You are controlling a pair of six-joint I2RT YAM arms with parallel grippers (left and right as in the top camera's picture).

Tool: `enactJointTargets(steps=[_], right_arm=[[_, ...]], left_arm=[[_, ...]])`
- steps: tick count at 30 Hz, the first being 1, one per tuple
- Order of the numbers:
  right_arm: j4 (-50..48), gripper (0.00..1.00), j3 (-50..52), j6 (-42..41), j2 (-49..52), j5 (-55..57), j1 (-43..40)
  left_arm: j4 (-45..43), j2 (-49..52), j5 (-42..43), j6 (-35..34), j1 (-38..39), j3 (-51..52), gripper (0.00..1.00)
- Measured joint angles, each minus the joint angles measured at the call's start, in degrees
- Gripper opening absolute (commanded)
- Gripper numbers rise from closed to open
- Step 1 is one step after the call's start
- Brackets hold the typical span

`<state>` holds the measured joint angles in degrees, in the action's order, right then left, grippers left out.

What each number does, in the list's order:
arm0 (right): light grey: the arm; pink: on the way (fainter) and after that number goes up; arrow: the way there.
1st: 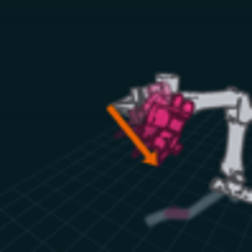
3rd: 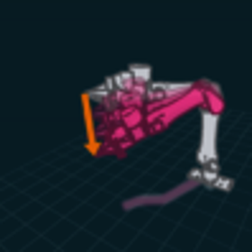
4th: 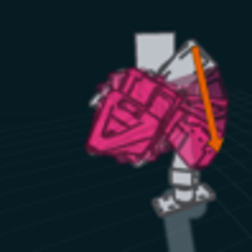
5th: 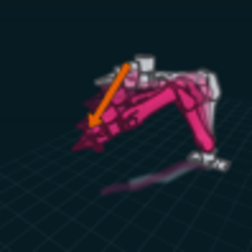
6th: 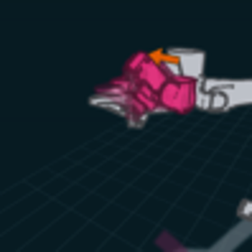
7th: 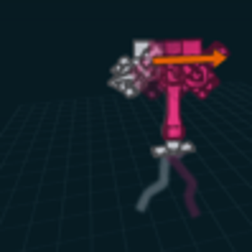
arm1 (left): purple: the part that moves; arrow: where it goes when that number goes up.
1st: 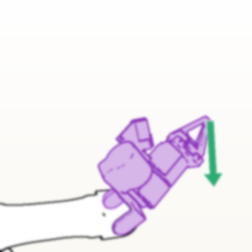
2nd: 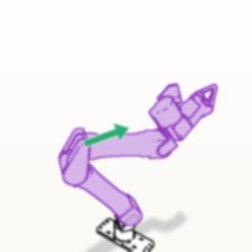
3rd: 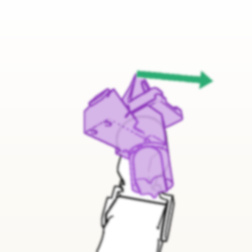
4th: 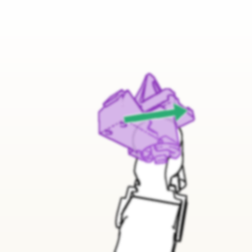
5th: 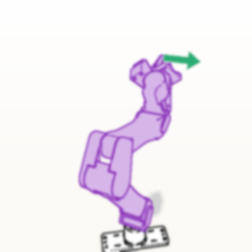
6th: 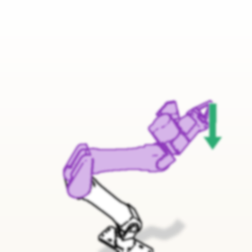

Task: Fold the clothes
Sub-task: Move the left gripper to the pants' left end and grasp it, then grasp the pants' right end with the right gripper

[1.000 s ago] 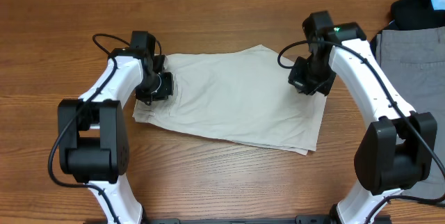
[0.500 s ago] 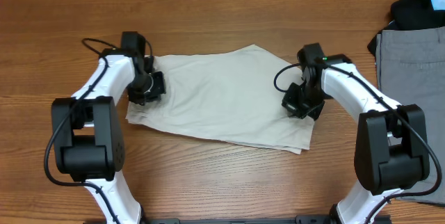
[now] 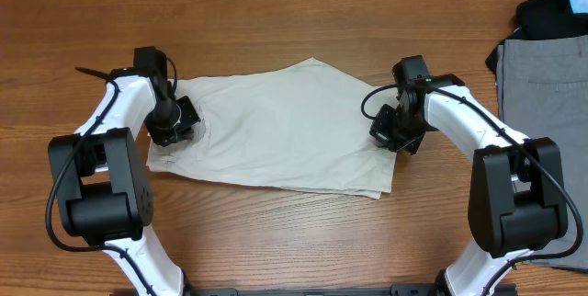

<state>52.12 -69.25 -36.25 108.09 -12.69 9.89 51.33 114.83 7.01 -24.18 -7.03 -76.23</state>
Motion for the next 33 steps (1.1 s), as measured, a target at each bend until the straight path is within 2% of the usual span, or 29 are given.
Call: enactJointTargets(steps=[6, 22, 33], right_arm=[[-2.01, 0.04, 0.17, -0.42, 0.00, -0.50, 0.00], [-5.31, 0.04, 0.15, -1.27, 3.13, -1.27, -0.04], [-12.37, 0.04, -0.90, -1.75, 5.35, -4.11, -0.04]], left_arm=[[0.79, -0.70, 0.02, -4.26, -0.63, 1.29, 0.04], [1.46, -1.09, 0.39, -5.53, -0.98, 2.01, 0.04], [0.92, -1.22, 0.48, -6.23, -1.01, 2.34, 0.06]])
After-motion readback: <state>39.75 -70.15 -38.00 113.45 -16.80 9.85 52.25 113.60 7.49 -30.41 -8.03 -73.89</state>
